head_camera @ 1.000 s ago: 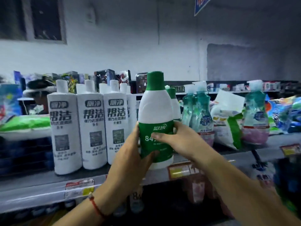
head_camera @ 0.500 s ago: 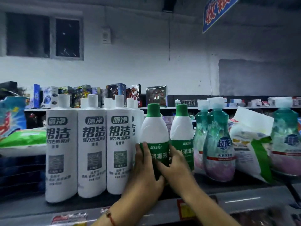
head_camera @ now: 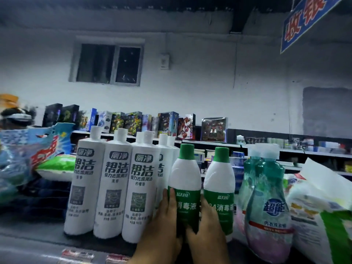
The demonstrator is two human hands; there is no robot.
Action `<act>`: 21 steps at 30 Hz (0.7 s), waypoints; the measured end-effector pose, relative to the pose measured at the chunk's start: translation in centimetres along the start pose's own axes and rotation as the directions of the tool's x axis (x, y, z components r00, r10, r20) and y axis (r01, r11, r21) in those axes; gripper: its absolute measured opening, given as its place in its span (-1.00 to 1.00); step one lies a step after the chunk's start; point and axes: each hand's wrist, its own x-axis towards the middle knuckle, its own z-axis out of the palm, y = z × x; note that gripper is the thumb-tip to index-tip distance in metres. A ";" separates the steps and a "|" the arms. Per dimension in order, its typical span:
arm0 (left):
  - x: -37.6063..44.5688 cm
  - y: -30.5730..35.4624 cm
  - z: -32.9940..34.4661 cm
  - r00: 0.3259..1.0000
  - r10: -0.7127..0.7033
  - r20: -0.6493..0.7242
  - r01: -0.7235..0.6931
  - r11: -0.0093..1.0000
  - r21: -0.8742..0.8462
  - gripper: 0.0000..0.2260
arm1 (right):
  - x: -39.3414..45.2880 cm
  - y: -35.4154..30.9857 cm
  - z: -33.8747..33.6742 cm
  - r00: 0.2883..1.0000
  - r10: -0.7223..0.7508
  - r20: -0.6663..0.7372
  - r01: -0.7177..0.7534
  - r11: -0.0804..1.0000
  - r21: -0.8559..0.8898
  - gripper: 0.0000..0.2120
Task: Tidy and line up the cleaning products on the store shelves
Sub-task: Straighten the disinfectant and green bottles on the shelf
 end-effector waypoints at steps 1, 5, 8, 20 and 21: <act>-0.3 0.1 -0.7 0.999 -0.002 0.042 0.000 0.999 0.045 -0.11 | -0.2 0.0 -0.1 0.997 -0.054 -0.047 0.052 0.998 -0.029 -0.19; -4.6 0.2 -3.0 0.976 0.189 0.109 -0.209 0.954 0.214 -0.31 | -1.5 0.7 -1.1 0.937 -0.348 -0.018 0.345 0.936 -0.074 -0.30; -7.3 -1.3 -4.8 0.965 0.261 0.005 -0.245 0.901 0.357 -0.40 | -2.5 -0.3 -2.6 0.884 -0.405 0.233 0.442 0.887 -0.134 -0.32; -18.1 -13.3 -17.7 0.996 -0.085 -0.016 0.080 0.840 0.536 -0.24 | -7.0 -15.6 3.1 0.713 -0.371 0.595 0.486 0.873 -0.038 -0.26; -19.2 -14.9 -18.8 0.993 -0.116 -0.010 0.103 0.836 0.539 -0.23 | -7.4 -17.3 4.3 0.698 -0.375 0.610 0.487 0.873 -0.021 -0.26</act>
